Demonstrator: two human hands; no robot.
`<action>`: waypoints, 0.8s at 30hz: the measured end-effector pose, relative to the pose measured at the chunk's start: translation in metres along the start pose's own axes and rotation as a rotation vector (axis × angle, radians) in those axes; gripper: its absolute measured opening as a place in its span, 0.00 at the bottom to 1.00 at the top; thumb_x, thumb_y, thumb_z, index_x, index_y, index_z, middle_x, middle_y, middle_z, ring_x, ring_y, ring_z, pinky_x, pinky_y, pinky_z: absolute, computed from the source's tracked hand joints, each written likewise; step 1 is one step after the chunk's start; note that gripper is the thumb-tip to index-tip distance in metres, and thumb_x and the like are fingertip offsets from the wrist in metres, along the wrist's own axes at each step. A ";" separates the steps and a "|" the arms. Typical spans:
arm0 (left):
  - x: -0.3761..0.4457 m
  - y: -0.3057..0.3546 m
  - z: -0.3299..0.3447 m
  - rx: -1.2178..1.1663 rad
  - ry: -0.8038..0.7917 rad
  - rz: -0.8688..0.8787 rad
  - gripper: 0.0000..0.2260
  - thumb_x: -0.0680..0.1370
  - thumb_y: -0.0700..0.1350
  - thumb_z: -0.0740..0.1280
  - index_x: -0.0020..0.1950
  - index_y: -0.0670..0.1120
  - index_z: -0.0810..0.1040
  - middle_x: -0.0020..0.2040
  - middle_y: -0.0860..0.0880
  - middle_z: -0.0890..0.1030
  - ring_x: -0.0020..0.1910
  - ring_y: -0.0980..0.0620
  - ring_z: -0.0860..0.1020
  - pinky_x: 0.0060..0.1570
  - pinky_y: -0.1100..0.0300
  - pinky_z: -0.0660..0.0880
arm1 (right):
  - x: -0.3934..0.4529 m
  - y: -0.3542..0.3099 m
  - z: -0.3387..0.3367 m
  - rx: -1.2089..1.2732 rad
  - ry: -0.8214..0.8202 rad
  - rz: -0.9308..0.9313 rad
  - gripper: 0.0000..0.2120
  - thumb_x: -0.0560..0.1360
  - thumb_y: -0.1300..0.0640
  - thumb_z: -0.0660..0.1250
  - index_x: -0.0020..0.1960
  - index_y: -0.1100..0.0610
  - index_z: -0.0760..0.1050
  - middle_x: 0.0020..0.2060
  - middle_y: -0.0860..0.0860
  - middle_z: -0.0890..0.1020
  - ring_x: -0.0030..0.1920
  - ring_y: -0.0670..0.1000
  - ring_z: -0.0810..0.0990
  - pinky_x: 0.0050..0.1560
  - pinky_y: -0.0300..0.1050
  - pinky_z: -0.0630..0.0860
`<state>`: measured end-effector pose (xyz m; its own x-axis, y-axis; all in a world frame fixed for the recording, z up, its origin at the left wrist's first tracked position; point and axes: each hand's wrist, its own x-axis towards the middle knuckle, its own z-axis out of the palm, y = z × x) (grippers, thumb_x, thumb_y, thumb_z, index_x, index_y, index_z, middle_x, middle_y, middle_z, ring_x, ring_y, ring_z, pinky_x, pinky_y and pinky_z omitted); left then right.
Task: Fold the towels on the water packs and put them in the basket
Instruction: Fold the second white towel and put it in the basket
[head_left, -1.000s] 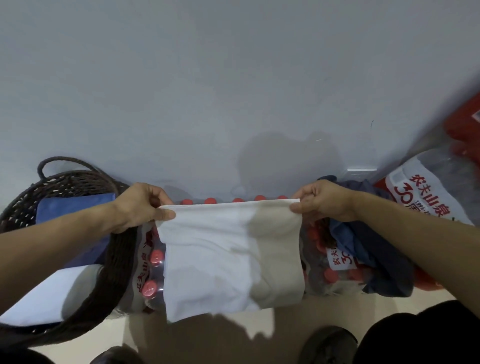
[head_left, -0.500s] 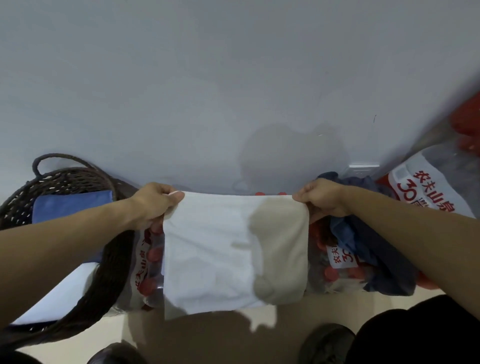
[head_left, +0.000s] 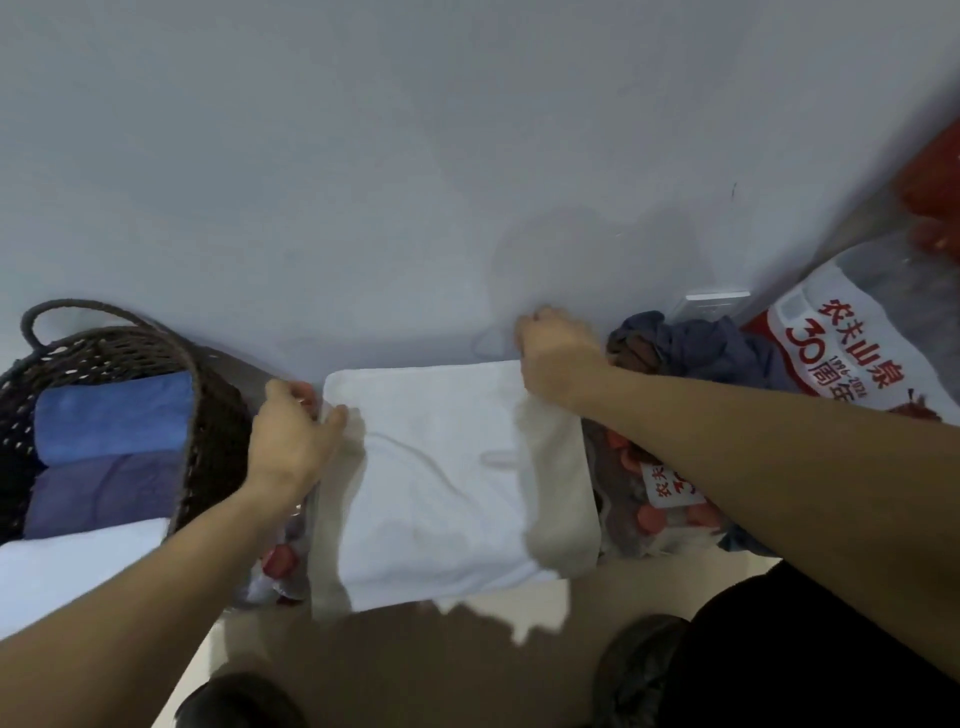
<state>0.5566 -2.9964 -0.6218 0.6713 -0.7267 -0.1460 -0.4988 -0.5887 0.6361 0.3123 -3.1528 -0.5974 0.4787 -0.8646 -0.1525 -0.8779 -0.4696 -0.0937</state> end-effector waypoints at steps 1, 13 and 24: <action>-0.016 -0.005 -0.003 -0.008 0.031 0.017 0.17 0.73 0.49 0.73 0.53 0.46 0.68 0.47 0.48 0.78 0.43 0.48 0.76 0.44 0.55 0.69 | -0.001 -0.015 -0.001 0.083 -0.021 -0.090 0.13 0.75 0.63 0.62 0.59 0.58 0.74 0.57 0.58 0.75 0.59 0.59 0.74 0.59 0.48 0.70; -0.153 -0.059 -0.003 -0.081 -0.004 -0.184 0.13 0.72 0.48 0.74 0.48 0.44 0.73 0.37 0.53 0.78 0.37 0.50 0.77 0.41 0.56 0.69 | 0.020 -0.142 0.020 0.276 -0.373 -0.385 0.21 0.80 0.58 0.62 0.73 0.53 0.69 0.67 0.55 0.69 0.67 0.58 0.70 0.66 0.47 0.68; -0.149 -0.094 -0.016 -0.204 -0.417 -0.322 0.15 0.73 0.47 0.74 0.30 0.43 0.77 0.24 0.54 0.75 0.23 0.62 0.70 0.29 0.72 0.67 | 0.036 -0.143 0.036 0.129 -0.383 -0.465 0.28 0.79 0.54 0.62 0.77 0.44 0.59 0.67 0.55 0.62 0.68 0.60 0.63 0.71 0.56 0.62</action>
<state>0.5127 -2.8271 -0.6479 0.4781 -0.6242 -0.6179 -0.1608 -0.7538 0.6371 0.4553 -3.1099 -0.6248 0.8016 -0.4375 -0.4074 -0.5796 -0.7358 -0.3503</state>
